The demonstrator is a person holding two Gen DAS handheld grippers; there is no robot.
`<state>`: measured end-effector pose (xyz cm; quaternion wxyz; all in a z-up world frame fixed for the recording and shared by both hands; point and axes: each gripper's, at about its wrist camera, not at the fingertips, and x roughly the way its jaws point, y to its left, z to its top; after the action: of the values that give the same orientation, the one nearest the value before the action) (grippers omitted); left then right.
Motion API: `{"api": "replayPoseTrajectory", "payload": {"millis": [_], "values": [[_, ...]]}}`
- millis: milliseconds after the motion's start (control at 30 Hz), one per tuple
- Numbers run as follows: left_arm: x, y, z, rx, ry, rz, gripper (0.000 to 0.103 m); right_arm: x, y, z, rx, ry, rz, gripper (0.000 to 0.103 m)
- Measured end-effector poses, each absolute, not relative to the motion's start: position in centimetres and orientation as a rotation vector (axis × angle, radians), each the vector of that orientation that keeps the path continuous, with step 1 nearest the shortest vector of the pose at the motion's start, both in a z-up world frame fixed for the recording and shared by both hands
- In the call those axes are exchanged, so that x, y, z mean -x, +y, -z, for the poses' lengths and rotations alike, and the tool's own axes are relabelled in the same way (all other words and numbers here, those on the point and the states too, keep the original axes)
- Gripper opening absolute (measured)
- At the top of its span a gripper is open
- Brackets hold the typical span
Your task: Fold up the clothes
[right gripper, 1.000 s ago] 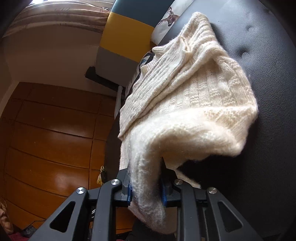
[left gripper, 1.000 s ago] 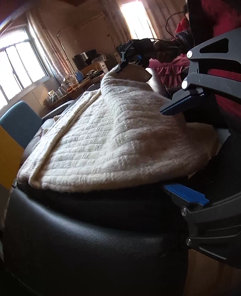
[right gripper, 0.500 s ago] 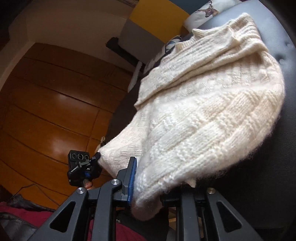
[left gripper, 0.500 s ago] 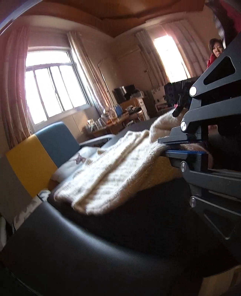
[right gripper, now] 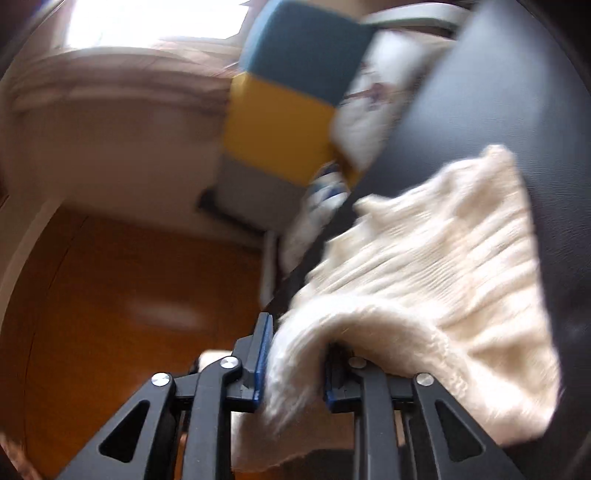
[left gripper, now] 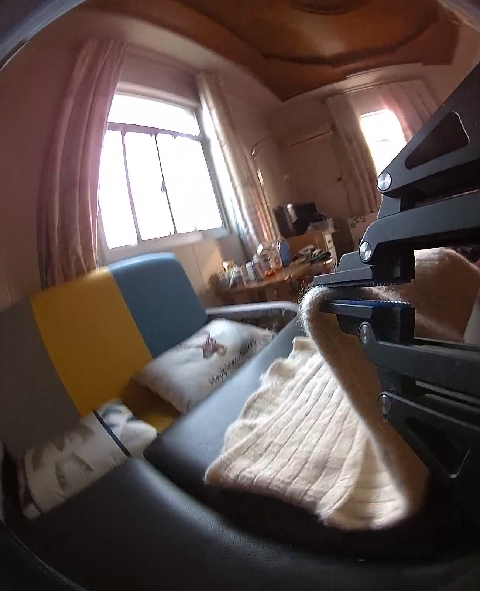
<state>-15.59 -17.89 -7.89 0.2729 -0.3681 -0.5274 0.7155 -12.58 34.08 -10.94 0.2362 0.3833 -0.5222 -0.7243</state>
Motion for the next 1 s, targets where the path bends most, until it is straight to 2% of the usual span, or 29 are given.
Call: {"api": "replayPoseTrajectory", "payload": {"millis": [33,133,200,267,333,367,567,700,767,867,1000], "values": [[17.3,-18.0,9.8,1.071,-1.505,-1.909,0.007,13.7,34.6,12.7,-1.087,-1.533,1.938,0.033],[20.1,-18.7,13.8,1.139,-1.666,-1.848,0.007,14.9,35.9,15.0,-1.072,-1.668,1.900,0.035],[20.2,-19.6,14.5,1.115,-1.685,-1.872,0.007,15.4,36.4,16.0,-1.042,-1.726,1.868,0.037],[20.1,-20.6,14.9,1.102,-1.697,-1.909,0.015,15.1,37.0,15.3,-1.013,-1.710,1.865,0.040],[19.6,-21.2,14.9,1.131,-1.622,-2.021,0.028,14.7,37.4,14.3,-0.985,-1.662,1.889,0.044],[19.3,-21.4,14.8,1.160,-1.566,-2.084,0.031,14.4,37.6,13.8,-0.971,-1.638,1.901,0.045],[17.0,-18.4,16.0,1.328,-1.180,-2.173,0.036,12.6,36.2,12.3,-1.019,-1.329,1.988,0.047],[16.4,-17.0,16.4,1.354,-1.080,-2.191,0.040,13.6,33.9,14.0,-1.220,-1.098,2.090,0.047],[16.2,-16.3,16.1,1.386,-1.002,-2.203,0.040,14.5,32.8,15.7,-1.328,-1.033,2.091,0.043],[14.6,-14.9,15.9,1.426,-0.860,-2.233,0.039,13.5,32.6,15.9,-1.322,-1.008,2.074,0.042],[10.2,-14.1,15.7,1.461,-0.747,-2.242,0.038,9.8,31.9,16.4,-1.396,-0.914,2.036,0.028]]}}
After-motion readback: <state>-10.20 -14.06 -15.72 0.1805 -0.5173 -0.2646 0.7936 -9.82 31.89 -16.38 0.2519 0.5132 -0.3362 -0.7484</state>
